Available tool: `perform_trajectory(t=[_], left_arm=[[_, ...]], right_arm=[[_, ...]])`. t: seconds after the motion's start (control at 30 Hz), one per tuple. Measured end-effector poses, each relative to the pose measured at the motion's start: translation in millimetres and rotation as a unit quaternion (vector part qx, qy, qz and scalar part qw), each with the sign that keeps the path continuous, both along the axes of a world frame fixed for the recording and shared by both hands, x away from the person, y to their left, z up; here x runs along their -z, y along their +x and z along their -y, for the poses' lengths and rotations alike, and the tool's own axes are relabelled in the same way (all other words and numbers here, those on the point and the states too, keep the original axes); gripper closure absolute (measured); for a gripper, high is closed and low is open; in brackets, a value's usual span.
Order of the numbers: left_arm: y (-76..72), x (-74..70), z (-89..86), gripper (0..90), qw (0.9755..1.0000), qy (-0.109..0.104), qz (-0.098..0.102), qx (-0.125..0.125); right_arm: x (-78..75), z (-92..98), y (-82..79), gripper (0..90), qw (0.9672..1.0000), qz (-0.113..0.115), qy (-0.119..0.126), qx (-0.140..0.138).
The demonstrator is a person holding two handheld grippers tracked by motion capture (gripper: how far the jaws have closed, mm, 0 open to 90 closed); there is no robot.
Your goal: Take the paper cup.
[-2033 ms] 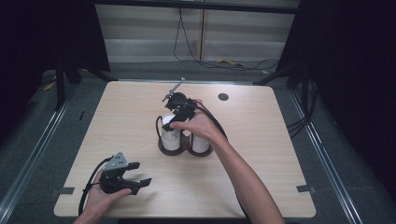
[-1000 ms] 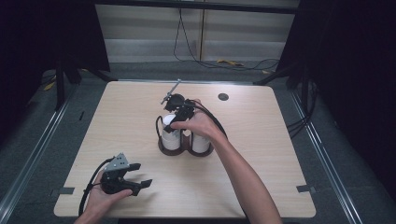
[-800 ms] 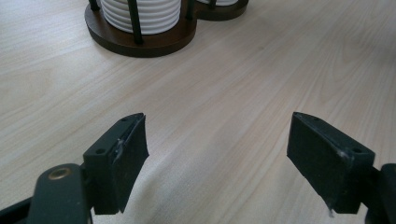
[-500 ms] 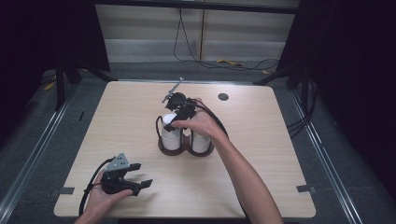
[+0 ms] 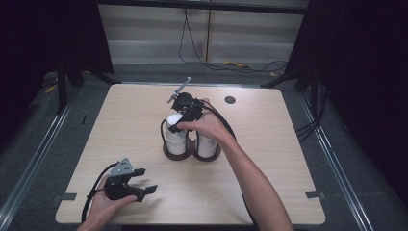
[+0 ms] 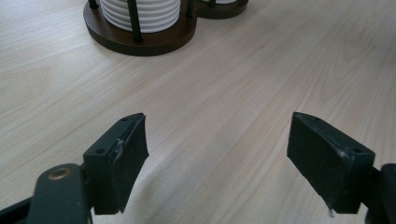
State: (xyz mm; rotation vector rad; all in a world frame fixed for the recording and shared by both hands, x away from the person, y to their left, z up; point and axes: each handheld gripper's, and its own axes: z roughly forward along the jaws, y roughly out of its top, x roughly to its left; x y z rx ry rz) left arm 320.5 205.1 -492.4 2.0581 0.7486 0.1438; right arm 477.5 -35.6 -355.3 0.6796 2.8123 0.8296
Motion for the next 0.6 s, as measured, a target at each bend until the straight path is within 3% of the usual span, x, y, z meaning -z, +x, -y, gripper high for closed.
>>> perform_trajectory(t=[0.6], left_arm=[[0.7, 0.0, -1.6, 20.1, 1.0000, -0.002, -0.002, -0.002]], right_arm=[[-18.9, 11.3, -4.0, 36.9, 0.9986, 0.016, 0.049, 0.008]])
